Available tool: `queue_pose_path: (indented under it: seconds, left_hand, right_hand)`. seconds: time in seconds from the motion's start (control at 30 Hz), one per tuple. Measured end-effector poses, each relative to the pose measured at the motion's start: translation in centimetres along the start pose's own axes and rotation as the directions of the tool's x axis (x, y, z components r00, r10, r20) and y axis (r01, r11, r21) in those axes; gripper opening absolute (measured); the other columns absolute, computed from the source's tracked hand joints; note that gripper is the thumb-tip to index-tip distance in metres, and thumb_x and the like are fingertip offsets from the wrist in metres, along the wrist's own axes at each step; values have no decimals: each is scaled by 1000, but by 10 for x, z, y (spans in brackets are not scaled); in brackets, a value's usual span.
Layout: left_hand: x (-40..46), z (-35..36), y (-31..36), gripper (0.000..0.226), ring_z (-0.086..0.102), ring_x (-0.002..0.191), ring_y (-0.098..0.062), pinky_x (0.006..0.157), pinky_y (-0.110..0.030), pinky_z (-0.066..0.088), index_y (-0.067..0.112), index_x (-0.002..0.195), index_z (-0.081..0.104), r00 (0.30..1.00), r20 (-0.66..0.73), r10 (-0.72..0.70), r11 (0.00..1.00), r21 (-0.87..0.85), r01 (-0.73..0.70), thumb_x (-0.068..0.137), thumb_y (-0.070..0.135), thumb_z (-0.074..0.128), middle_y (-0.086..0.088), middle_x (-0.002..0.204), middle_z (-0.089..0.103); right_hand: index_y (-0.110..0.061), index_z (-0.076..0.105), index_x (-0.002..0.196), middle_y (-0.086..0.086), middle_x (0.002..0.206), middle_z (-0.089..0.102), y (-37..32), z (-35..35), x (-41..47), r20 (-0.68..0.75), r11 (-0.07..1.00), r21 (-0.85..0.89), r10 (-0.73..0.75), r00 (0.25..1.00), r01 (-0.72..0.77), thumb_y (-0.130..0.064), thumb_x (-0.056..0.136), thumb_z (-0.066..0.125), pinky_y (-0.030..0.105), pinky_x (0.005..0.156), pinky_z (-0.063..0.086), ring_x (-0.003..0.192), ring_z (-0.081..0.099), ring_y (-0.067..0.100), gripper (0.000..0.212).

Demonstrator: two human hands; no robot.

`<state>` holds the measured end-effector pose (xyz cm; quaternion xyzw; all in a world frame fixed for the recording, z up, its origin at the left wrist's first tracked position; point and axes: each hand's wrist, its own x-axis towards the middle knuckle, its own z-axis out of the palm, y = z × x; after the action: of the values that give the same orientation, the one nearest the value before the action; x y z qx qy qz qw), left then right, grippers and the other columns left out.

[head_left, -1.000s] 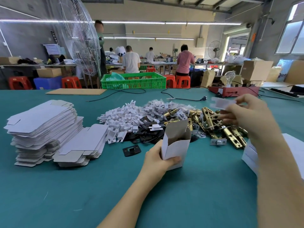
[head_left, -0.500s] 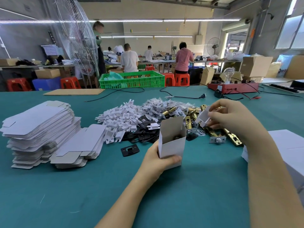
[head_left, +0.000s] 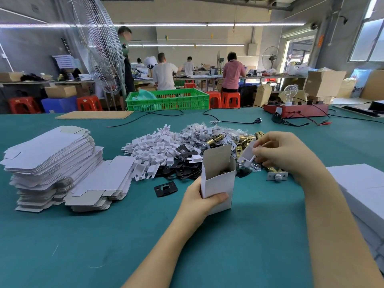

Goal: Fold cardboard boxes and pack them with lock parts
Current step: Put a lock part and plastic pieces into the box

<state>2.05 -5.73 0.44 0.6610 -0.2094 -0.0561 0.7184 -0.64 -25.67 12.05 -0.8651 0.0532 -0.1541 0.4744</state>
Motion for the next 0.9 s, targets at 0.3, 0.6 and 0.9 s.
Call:
queue_pose_path:
  seconds: [0.3, 0.6, 0.9]
  left_hand:
    - [-1, 0, 1, 40, 65, 84, 0, 68, -13, 49, 29, 104, 68, 999, 34, 15, 1000, -21, -14, 68, 15, 76, 14, 91, 73]
    - [1, 0, 0, 38, 65, 81, 0, 66, -14, 49, 28, 102, 67, 999, 34, 2, 1000, -28, -1, 67, 18, 77, 13, 87, 72]
    - [1, -1, -2, 36, 65, 81, 1, 66, -13, 49, 29, 101, 68, 999, 34, 19, 999, -29, -18, 68, 16, 76, 14, 89, 73]
  right_hand:
    - [-18, 74, 78, -3, 69, 71, -39, -2, -19, 245, 955, 43, -293, 924, 292, -9, 79, 75, 12, 57, 46, 61, 62, 5, 9]
    - [-22, 76, 82, -16, 64, 68, -47, 28, -15, 479, 918, -181, -232, 847, 353, -11, 84, 71, 8, 52, 42, 56, 57, -4, 13]
    - [-23, 70, 100, -7, 88, 74, -43, 26, -14, 500, 941, -204, -138, 855, 271, -12, 85, 70, 11, 51, 43, 51, 55, -2, 18]
